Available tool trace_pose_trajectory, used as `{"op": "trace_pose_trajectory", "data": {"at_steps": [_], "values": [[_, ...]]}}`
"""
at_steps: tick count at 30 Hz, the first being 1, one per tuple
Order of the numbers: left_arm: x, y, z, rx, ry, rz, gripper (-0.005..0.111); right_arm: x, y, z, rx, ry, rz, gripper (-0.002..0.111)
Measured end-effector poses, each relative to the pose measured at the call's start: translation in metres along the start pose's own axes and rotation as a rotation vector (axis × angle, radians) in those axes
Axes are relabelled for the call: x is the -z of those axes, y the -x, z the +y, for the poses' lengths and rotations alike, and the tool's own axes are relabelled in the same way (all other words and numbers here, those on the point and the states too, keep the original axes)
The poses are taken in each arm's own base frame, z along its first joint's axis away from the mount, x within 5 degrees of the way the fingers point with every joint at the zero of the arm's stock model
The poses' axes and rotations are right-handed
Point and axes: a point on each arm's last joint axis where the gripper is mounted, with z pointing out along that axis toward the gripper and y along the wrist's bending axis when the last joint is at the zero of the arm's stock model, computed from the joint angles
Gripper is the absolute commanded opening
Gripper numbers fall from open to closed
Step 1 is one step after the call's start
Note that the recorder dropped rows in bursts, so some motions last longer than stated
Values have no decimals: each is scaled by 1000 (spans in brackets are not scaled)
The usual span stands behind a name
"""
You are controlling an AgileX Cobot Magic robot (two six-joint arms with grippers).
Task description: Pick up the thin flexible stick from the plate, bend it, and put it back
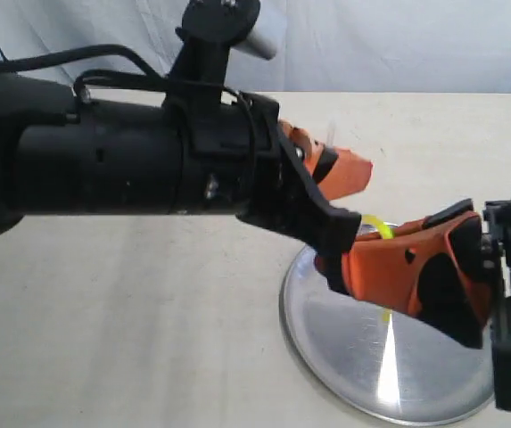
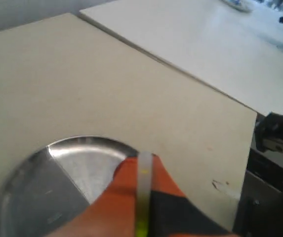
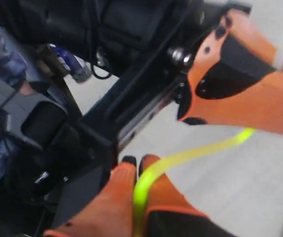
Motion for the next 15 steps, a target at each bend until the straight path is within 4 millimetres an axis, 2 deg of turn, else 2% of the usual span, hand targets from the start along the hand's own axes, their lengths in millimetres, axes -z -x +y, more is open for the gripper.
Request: {"op": "trace_pose_trajectory", "data": {"at_steps": [3,7,12,15], "values": [[-2,-13,-3,21,-53,47,0,13,-2,-4,-23,-158,55,-1],[1,-11,-5,64,-79,24,0,19,-12,-14,-67,-303,182,-1],[13,18,-18,16,-151,-77,0,9,-28,-25,-134,-306,286,-1],[18,30,-28,-46,-215,-117,0,-4,-33,-26,-160,-213,278,-1]]}}
